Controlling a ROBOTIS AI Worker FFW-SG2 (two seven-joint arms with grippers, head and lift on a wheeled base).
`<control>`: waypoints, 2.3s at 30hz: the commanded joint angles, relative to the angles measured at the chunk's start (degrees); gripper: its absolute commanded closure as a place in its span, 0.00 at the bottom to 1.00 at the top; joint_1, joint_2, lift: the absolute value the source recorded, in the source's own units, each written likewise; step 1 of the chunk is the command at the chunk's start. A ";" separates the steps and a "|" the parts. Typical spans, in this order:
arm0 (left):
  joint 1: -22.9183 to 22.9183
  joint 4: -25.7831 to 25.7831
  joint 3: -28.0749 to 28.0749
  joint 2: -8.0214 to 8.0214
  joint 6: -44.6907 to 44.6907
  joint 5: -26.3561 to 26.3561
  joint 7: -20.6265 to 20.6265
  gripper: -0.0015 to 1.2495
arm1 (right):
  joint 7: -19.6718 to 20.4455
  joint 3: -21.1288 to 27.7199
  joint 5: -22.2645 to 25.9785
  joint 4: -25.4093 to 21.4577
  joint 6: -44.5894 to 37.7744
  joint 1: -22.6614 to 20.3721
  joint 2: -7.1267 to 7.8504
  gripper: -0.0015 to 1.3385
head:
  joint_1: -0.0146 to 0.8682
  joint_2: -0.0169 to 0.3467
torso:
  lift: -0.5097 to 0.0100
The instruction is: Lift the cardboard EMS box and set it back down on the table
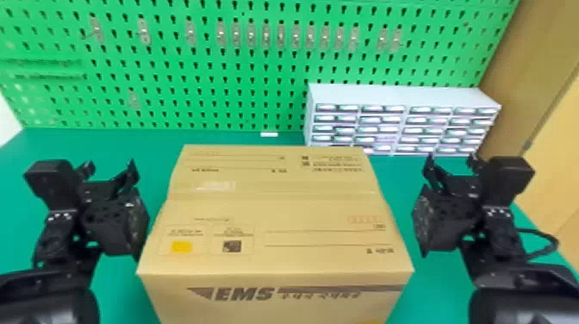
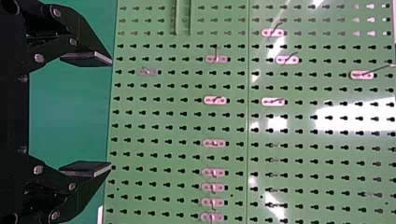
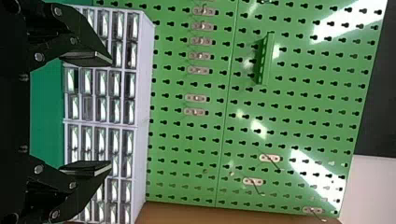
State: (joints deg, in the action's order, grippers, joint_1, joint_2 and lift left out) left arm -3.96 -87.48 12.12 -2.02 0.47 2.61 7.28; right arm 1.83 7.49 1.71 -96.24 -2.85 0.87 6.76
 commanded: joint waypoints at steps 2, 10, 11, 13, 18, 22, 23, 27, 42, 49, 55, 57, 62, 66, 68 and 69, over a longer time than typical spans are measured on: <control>0.27 -0.41 0.53 0.00 -0.03 0.12 0.02 0.37 | 0.01 -0.20 -0.04 0.00 -0.05 0.01 0.09 0.36 | 0.78 0.01 | 0.98; 0.36 -0.41 0.27 0.00 -0.03 0.12 0.02 0.37 | 0.01 0.15 -0.04 0.00 0.04 -0.25 0.09 0.36 | 0.78 0.01 | 0.98; 0.36 -0.41 0.18 0.00 -0.03 0.12 0.02 0.37 | 0.01 0.24 -0.04 0.00 0.04 -0.25 0.00 0.36 | 0.78 0.01 | 0.98; 0.44 -0.41 0.18 0.00 0.06 0.12 0.02 0.37 | 0.01 0.33 -0.04 0.00 0.04 -0.34 0.00 0.36 | 0.78 0.01 | 0.98; 0.62 -0.41 0.18 0.00 0.06 0.12 0.02 0.37 | 0.01 0.42 -0.39 0.00 -0.05 -0.34 -0.35 0.36 | 0.78 0.01 | 0.98; 0.62 -0.41 0.00 0.00 0.06 0.12 0.02 0.37 | 0.01 0.51 -0.39 0.00 -0.05 -0.34 -0.52 0.36 | 0.78 0.01 | 0.97; 0.62 -0.41 0.00 0.00 0.06 0.12 0.02 0.37 | 0.01 0.51 -0.48 0.00 -0.05 -0.34 -0.52 0.36 | 0.78 0.01 | 0.96; 0.62 -0.41 0.09 0.00 0.06 0.12 0.02 0.37 | 0.01 0.68 -0.48 0.00 -0.05 -0.34 -0.61 0.36 | 0.78 0.01 | 0.95; 0.71 -0.41 0.09 0.00 0.06 0.21 0.02 0.37 | 0.01 0.77 -0.39 0.00 0.04 -0.52 -0.61 0.36 | 0.78 0.01 | 0.90; 0.80 -0.41 -0.26 0.00 0.06 0.30 -0.07 0.37 | 0.01 0.59 -0.39 0.00 0.04 -0.60 -0.52 0.36 | 0.78 0.01 | 0.87; 0.80 -0.41 -0.26 0.00 0.06 0.38 -0.16 0.37 | 0.01 0.68 -0.39 0.00 0.04 -0.60 -0.61 0.36 | 0.78 0.01 | 0.85; 0.80 -0.41 -0.26 0.00 0.06 0.38 -0.16 0.37 | 0.01 0.68 -0.39 0.00 0.04 -0.60 -0.61 0.36 | 0.78 0.01 | 0.84; 0.71 -0.41 -0.35 0.00 0.06 0.38 -0.16 0.37 | 0.01 0.77 -0.39 0.00 0.04 -0.69 -0.70 0.36 | 0.78 0.01 | 0.82; 0.80 -0.41 -0.26 0.00 0.06 0.38 -0.16 0.37 | 0.01 0.68 -0.39 0.00 0.04 -0.69 -0.70 0.36 | 0.78 0.01 | 0.81; 0.80 -0.41 -0.17 0.00 0.06 0.47 -0.16 0.37 | 0.01 0.77 -0.39 0.00 0.04 -0.69 -0.70 0.36 | 0.78 0.01 | 0.80; 0.80 -0.41 -0.26 0.00 0.06 0.47 -0.16 0.37 | 0.01 0.77 -0.39 0.00 0.04 -0.69 -0.70 0.36 | 0.78 0.01 | 0.80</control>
State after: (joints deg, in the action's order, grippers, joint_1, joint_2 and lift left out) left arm -3.21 -87.89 11.86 -2.02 0.53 3.00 7.11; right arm 1.84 8.24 1.32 -96.24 -2.81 0.18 6.07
